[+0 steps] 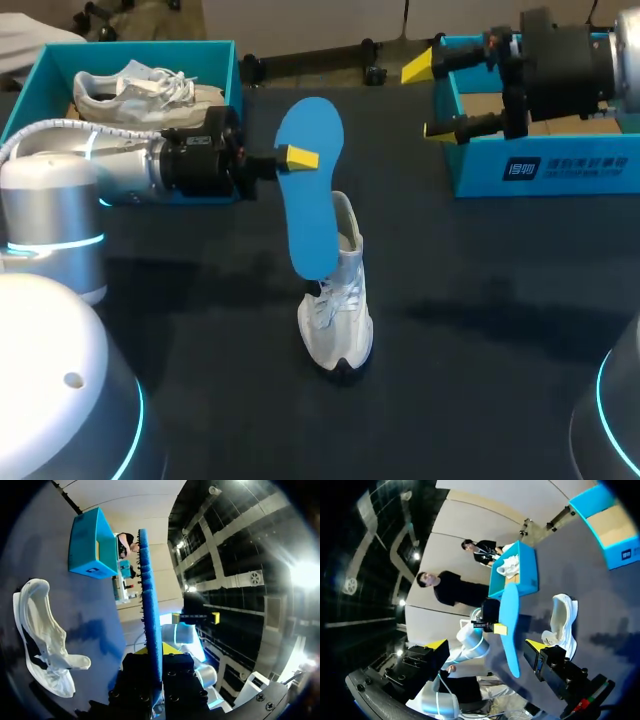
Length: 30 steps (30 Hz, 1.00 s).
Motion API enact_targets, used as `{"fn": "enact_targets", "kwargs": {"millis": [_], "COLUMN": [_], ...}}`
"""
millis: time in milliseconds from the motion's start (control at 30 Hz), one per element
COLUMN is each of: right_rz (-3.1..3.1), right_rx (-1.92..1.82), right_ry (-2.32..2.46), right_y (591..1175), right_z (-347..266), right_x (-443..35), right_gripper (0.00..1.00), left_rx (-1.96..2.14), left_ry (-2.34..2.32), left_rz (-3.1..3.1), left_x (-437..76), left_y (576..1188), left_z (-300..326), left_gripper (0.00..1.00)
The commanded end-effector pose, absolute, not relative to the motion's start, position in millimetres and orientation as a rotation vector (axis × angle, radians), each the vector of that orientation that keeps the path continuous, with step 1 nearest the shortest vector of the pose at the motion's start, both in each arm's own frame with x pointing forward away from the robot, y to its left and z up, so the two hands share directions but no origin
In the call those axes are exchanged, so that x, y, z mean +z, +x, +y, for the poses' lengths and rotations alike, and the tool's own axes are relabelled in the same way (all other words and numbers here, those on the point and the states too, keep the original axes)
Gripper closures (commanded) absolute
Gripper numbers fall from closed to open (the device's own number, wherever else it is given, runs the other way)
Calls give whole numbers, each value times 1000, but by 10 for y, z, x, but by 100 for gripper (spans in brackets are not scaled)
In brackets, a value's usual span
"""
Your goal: Take the shoe out of the shoebox, open the shoe tongue, remove and reinsert the insole, then place the shoe into the shoebox
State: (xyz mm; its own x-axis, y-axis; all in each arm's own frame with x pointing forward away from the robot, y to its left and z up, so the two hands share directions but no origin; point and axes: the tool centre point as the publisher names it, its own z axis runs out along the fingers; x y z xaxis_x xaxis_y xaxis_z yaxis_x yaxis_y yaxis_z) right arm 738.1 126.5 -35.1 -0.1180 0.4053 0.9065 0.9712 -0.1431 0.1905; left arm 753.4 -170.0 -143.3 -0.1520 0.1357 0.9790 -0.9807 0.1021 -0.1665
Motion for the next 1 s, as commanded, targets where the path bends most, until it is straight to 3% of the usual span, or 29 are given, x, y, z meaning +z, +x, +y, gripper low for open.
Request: {"fn": "enact_targets", "kwargs": {"millis": [33, 1000], "right_rz": [-1590, -1950], "right_rx": [-1219, -867], "right_ry": [-1623, -1894], "right_y": [7376, 7469], "right_z": [1372, 1851], "right_x": [-256, -115], "right_gripper": [0, 0], "left_rx": [1293, 1313], "left_ry": [943, 950], "left_rz": [-1277, -1291], "left_x": [-1460, -1454], "left_y": [7614, 7704], "left_z": [-1746, -1802], "left_gripper": [100, 100]}}
